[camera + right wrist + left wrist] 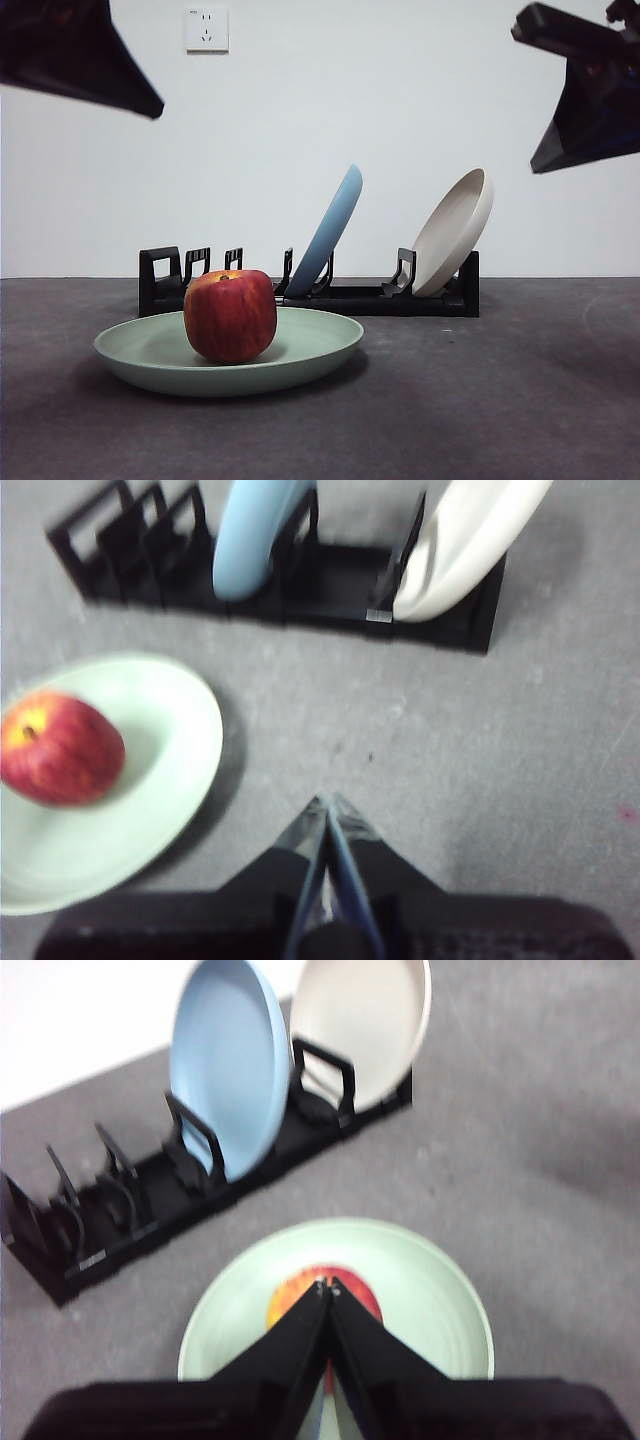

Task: Take the green plate from the plate rack,put the plate on the table,take the apple from the table,put the apple in the plate

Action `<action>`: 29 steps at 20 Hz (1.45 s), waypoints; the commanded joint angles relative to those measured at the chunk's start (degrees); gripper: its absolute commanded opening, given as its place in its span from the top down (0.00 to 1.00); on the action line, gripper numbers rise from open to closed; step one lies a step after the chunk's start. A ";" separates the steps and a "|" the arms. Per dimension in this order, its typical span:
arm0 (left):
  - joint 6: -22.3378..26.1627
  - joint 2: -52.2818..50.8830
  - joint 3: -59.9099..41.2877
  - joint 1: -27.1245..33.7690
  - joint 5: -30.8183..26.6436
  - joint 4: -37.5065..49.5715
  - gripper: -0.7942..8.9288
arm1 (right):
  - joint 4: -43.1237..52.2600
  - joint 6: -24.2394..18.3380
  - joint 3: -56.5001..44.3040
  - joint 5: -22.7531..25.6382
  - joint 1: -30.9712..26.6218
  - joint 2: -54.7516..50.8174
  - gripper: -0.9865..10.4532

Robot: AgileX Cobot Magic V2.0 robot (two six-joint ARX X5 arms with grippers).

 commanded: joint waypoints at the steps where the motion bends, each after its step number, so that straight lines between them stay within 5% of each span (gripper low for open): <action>1: -0.72 -0.17 -0.31 0.11 0.04 -0.81 0.92 | -0.81 2.99 -0.04 0.17 0.02 -0.33 0.91; 12: -0.94 -0.17 -0.31 0.11 0.09 -4.20 0.92 | -1.29 2.99 -0.04 0.17 -0.02 -0.44 0.91; 16: 3.04 -4.26 -0.31 3.50 -0.28 -5.70 0.92 | -1.29 2.99 -0.04 0.15 0.00 -0.44 0.91; 19: 3.39 -10.62 -0.31 12.15 4.22 0.63 0.92 | -1.29 2.99 -0.04 0.15 -0.02 -0.52 0.91; 22: 2.43 -18.99 -0.31 25.75 16.52 1.81 0.92 | -1.31 2.99 -0.04 0.15 -0.02 -0.52 0.91; 25: 2.05 -25.86 -0.31 38.77 27.67 -7.39 0.92 | -1.29 2.99 -0.04 0.15 -0.02 -0.52 0.91; 29: 2.38 -33.16 -2.47 48.59 27.10 -21.57 0.92 | -1.31 2.99 -0.04 0.17 -0.02 -0.52 0.91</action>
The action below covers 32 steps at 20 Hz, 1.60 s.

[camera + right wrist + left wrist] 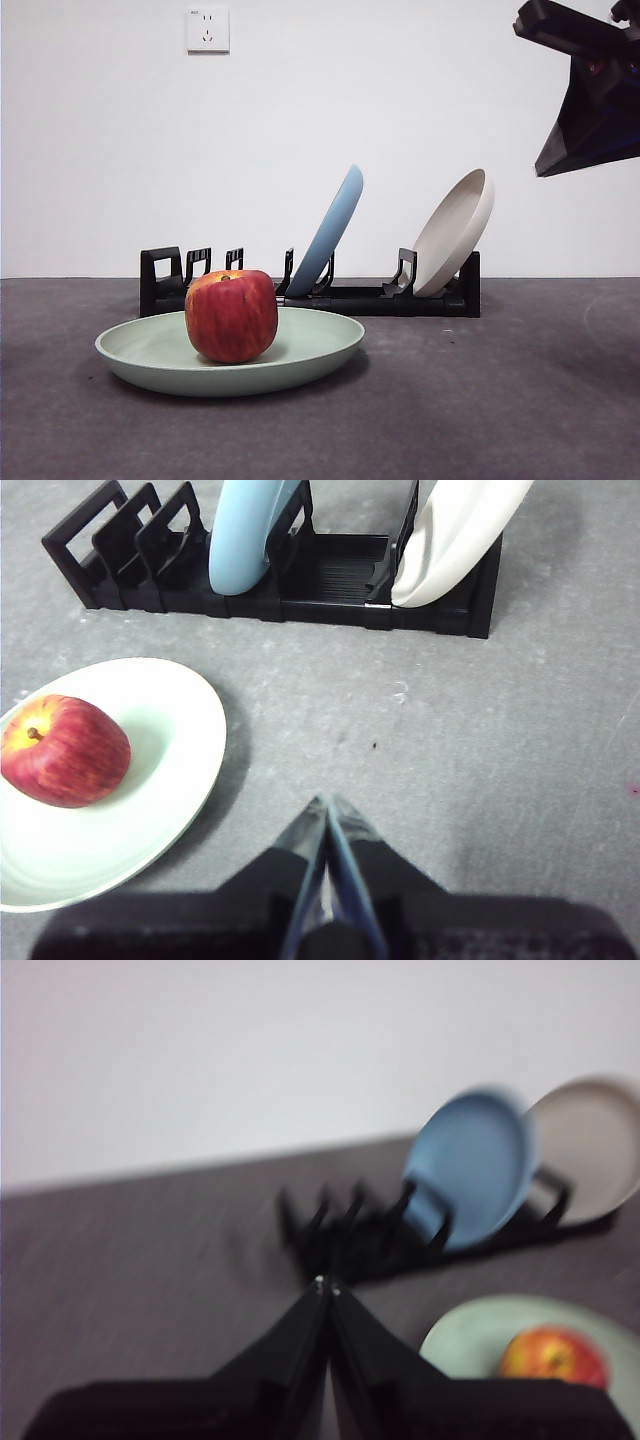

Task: Take the green plate from the plate rack,put the plate on the table,take the apple from the table,put the apple in the plate

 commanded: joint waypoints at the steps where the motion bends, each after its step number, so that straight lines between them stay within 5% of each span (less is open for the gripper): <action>1: 0.35 -3.87 -3.21 3.17 -0.24 -1.20 0.92 | 0.17 0.55 -0.04 0.15 0.02 -0.13 0.91; 11: 0.00 -10.80 -23.89 5.03 -0.39 15.98 0.92 | 0.17 0.55 -0.04 0.15 0.04 -0.13 0.91; 20: -1.66 -14.43 -26.97 0.72 -9.40 13.84 0.92 | 0.17 0.55 -0.04 0.17 0.02 -0.13 0.91; 32: -4.31 -14.40 -27.39 0.37 -9.16 11.10 0.92 | 0.15 0.55 -0.04 0.17 0.02 -0.13 0.91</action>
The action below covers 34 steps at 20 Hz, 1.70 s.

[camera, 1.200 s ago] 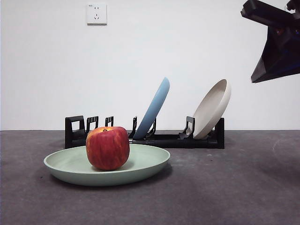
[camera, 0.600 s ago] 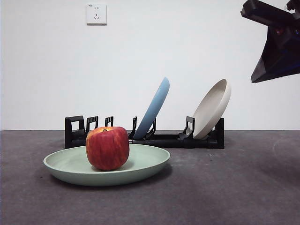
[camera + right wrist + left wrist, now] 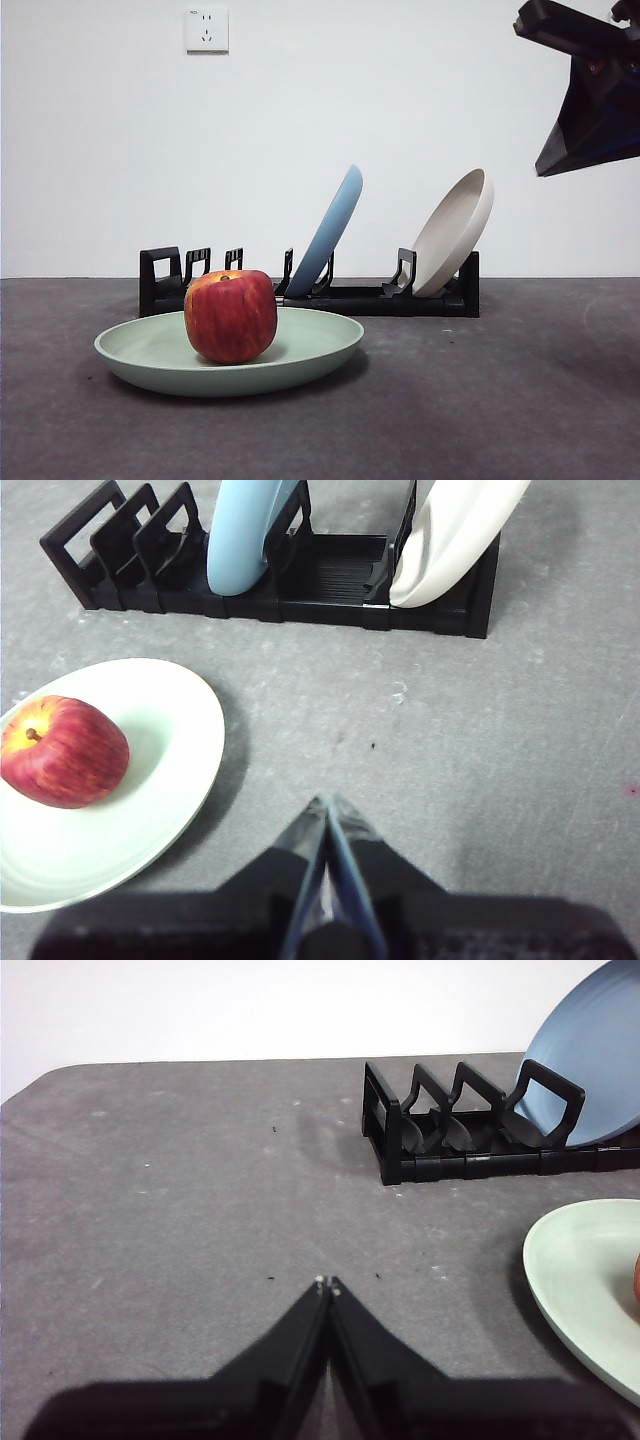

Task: Take the green plate from the plate rack,put the plate on the table,take the apple from the table,put the apple in the plate

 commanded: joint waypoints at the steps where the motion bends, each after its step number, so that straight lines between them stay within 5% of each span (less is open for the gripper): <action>1: -0.63 -0.13 -0.83 0.00 -0.20 0.20 0.92 | 0.15 0.55 -0.04 0.17 0.02 -0.11 0.91; 12: -0.63 -0.13 -0.83 0.00 -0.17 0.20 0.92 | -3.13 -1.92 -0.04 1.68 -1.01 -6.10 0.91; 19: -0.63 -0.13 -0.83 0.00 -0.24 0.20 0.92 | -10.71 -9.01 -1.60 0.46 -18.84 -27.06 0.91; 24: -0.63 -0.13 -0.83 0.00 -0.24 0.20 0.92 | -6.12 -13.68 -9.86 -9.35 -31.82 -39.89 0.91; 34: -0.63 -0.13 -0.83 0.00 -0.24 0.22 0.92 | 5.60 -13.09 -24.22 -12.52 -34.53 -46.21 0.91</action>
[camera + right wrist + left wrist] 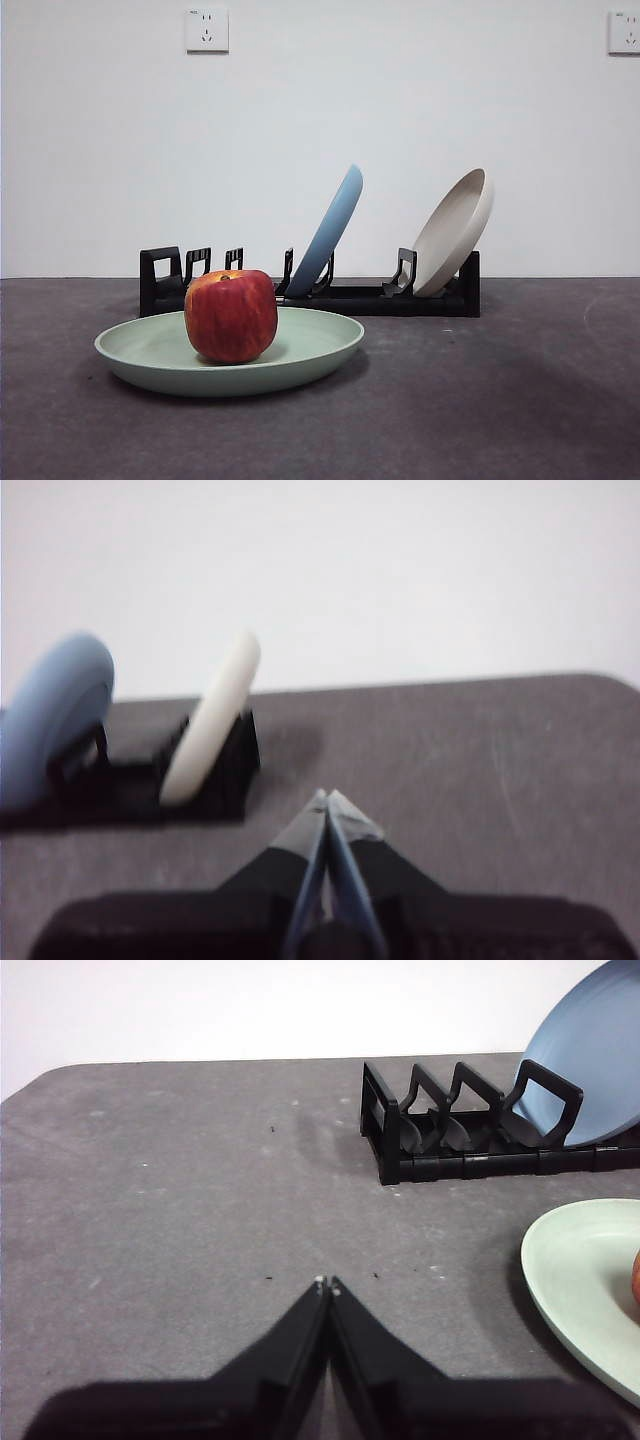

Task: Take the green plate from the plate rack,put the plate on the table,take the apple from the table,put the apple in the plate

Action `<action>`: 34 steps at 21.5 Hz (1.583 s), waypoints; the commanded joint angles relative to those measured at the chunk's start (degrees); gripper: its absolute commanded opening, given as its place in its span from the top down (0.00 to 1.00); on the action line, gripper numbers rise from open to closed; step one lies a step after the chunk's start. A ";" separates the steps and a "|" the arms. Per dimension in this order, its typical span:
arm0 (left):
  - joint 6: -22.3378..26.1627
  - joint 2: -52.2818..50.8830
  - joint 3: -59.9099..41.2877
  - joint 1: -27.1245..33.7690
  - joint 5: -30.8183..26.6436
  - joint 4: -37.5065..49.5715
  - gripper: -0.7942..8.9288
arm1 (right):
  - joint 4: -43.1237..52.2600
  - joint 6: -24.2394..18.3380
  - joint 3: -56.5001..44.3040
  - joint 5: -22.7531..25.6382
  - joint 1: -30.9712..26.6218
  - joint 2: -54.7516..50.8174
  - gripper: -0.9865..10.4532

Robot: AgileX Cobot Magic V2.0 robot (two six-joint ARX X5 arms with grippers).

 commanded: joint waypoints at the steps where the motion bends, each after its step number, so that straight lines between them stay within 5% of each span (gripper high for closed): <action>1: -0.61 -0.11 -0.83 0.00 -0.22 0.20 0.92 | 0.70 0.59 -2.43 -0.09 -0.04 -0.15 0.91; 16: -0.63 -0.09 -0.83 0.00 -0.24 0.20 0.92 | -5.86 2.47 -5.03 -2.67 0.90 -0.15 0.91; 19: -0.61 -0.09 -0.83 0.00 -0.24 0.20 0.92 | -5.81 5.51 -5.01 -4.68 0.94 0.00 0.91; 34: -0.61 -0.09 -0.83 0.00 -0.24 0.20 0.92 | -5.75 6.58 -4.96 -2.67 0.94 0.26 0.91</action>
